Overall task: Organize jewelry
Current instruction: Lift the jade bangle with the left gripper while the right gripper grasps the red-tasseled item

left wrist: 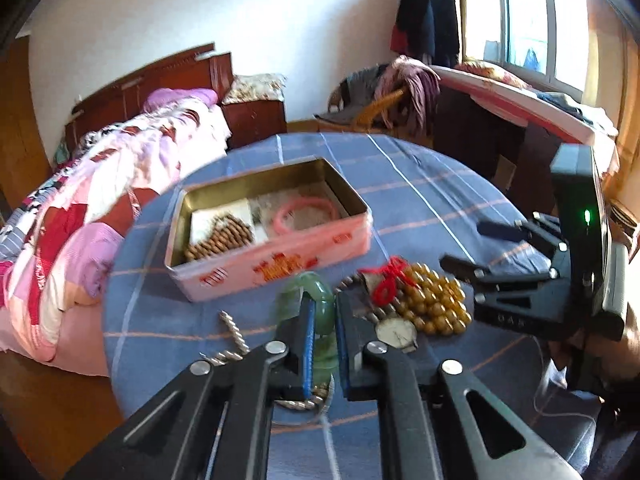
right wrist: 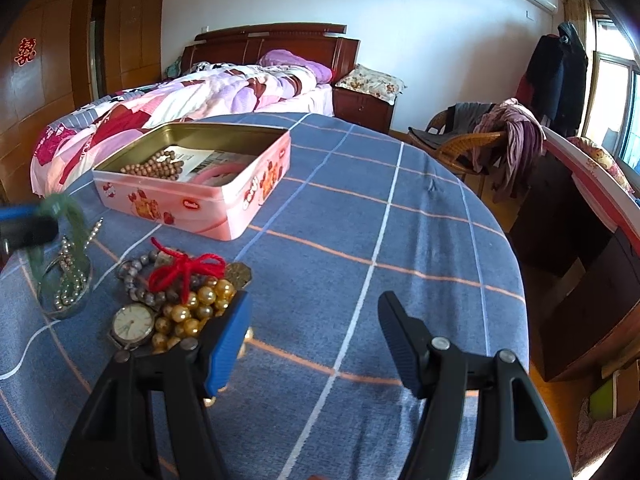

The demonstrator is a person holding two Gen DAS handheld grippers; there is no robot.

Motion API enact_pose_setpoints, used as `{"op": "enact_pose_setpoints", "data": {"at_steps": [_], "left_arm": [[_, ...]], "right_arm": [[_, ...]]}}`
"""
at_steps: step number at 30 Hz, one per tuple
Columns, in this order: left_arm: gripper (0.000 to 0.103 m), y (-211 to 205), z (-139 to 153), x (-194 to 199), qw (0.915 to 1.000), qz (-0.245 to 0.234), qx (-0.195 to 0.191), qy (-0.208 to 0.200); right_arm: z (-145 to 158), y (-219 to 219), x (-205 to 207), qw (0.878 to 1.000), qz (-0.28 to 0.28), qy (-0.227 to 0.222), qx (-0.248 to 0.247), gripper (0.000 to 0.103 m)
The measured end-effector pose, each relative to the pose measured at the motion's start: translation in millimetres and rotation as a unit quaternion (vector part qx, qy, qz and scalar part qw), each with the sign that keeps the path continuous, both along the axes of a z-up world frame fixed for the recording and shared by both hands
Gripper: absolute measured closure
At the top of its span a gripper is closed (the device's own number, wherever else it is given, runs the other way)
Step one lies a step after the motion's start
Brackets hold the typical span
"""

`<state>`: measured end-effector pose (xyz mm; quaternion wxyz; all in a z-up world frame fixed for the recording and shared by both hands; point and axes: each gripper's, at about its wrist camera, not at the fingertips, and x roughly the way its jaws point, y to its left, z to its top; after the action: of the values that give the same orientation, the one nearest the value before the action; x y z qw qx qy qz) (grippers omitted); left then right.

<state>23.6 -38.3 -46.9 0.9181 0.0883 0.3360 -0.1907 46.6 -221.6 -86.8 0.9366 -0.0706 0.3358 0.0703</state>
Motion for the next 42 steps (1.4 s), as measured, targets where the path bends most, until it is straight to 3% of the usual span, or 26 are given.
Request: {"op": "enact_pose_setpoints", "data": {"at_steps": [4, 8, 11, 18, 19, 20, 22, 33, 42], "left_arm": [[0.098, 16.2, 14.7, 7.9, 0.9992, 0.003, -0.040, -0.005], [0.098, 23.5, 20.8, 11.6, 0.9985, 0.010, -0.053, -0.013], [0.098, 23.1, 21.7, 12.8, 0.9989, 0.016, -0.035, -0.028], [0.098, 29.7, 4.5, 21.8, 0.9994, 0.024, -0.021, -0.010], [0.098, 30.8, 1.9, 22.7, 0.9994, 0.026, -0.020, -0.007], [0.098, 31.4, 0.5, 23.4, 0.9994, 0.027, -0.021, -0.005], [0.097, 34.1, -1.5, 24.6, 0.9993, 0.029, -0.023, -0.003], [0.098, 40.2, 9.2, 21.6, 0.9989, 0.029, -0.032, -0.016], [0.097, 39.6, 20.9, 26.8, 0.9987, 0.025, -0.033, -0.029]], "right_arm": [[1.5, 4.7, 2.3, 1.000, 0.008, 0.005, 0.004, 0.035], [8.9, 15.4, 4.6, 0.999, 0.029, 0.003, 0.013, 0.036], [14.9, 27.7, 7.9, 0.998, 0.054, 0.004, 0.021, 0.036], [7.7, 58.9, 25.1, 0.995, 0.094, 0.025, -0.004, 0.043], [3.1, 61.0, 28.8, 0.995, 0.097, 0.038, -0.008, 0.050], [0.7, 61.0, 29.7, 0.994, 0.103, 0.047, -0.002, 0.068], [0.3, 57.6, 29.3, 0.992, 0.114, 0.057, 0.017, 0.093], [35.1, 39.3, 6.1, 0.992, 0.116, 0.014, 0.054, 0.095], [49.2, 38.7, 16.1, 0.992, 0.114, 0.001, 0.058, 0.095]]}}
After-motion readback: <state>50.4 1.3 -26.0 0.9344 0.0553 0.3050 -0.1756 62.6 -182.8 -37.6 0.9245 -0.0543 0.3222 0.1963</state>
